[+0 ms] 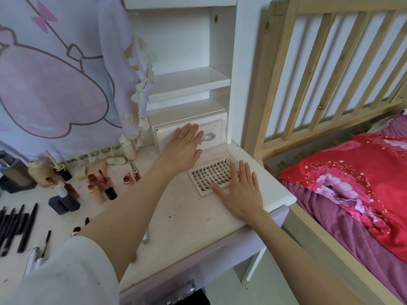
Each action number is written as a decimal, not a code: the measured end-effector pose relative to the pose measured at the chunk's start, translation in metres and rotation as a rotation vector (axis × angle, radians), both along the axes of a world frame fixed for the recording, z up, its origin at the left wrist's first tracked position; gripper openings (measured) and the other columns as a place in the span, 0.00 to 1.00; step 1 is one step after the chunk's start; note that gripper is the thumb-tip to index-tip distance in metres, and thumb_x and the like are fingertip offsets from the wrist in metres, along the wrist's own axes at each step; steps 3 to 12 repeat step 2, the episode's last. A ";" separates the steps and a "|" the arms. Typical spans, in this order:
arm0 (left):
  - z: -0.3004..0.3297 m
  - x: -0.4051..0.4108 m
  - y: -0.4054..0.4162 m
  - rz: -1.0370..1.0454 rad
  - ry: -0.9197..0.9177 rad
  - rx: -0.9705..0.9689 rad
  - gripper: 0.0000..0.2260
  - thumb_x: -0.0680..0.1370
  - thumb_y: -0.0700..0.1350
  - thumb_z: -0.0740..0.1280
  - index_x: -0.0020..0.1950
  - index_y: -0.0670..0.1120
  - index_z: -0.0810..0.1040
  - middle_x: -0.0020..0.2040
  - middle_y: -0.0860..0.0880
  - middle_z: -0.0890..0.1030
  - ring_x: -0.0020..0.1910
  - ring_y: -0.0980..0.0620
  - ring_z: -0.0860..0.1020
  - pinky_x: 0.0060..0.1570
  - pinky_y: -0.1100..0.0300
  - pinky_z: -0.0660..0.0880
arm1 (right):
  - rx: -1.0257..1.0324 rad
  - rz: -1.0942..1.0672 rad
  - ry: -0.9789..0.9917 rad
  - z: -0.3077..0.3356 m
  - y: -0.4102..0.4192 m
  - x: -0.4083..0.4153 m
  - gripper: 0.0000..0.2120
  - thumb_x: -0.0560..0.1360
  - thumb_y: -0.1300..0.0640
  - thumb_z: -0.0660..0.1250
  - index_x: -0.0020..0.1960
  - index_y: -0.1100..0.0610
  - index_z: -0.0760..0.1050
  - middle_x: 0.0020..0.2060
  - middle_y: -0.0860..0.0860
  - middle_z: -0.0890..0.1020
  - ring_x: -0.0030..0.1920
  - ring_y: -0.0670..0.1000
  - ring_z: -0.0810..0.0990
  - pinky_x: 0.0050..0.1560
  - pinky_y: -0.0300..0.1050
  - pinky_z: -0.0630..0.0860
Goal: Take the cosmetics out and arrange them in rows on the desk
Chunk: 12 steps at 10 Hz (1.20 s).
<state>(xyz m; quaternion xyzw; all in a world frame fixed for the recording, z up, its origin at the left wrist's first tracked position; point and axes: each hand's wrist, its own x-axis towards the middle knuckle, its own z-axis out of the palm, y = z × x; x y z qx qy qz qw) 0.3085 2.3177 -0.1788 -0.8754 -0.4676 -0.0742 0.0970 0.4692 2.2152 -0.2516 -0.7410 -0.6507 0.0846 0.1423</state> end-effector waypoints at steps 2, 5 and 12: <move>-0.016 -0.006 -0.043 0.053 -0.214 -0.040 0.24 0.82 0.48 0.52 0.75 0.41 0.51 0.77 0.44 0.49 0.76 0.47 0.45 0.73 0.51 0.45 | 0.047 -0.117 0.002 -0.003 -0.017 0.001 0.45 0.73 0.30 0.45 0.76 0.59 0.37 0.76 0.56 0.40 0.76 0.52 0.38 0.75 0.49 0.37; -0.016 -0.006 -0.043 0.053 -0.214 -0.040 0.24 0.82 0.48 0.52 0.75 0.41 0.51 0.77 0.44 0.49 0.76 0.47 0.45 0.73 0.51 0.45 | 0.047 -0.117 0.002 -0.003 -0.017 0.001 0.45 0.73 0.30 0.45 0.76 0.59 0.37 0.76 0.56 0.40 0.76 0.52 0.38 0.75 0.49 0.37; -0.016 -0.006 -0.043 0.053 -0.214 -0.040 0.24 0.82 0.48 0.52 0.75 0.41 0.51 0.77 0.44 0.49 0.76 0.47 0.45 0.73 0.51 0.45 | 0.047 -0.117 0.002 -0.003 -0.017 0.001 0.45 0.73 0.30 0.45 0.76 0.59 0.37 0.76 0.56 0.40 0.76 0.52 0.38 0.75 0.49 0.37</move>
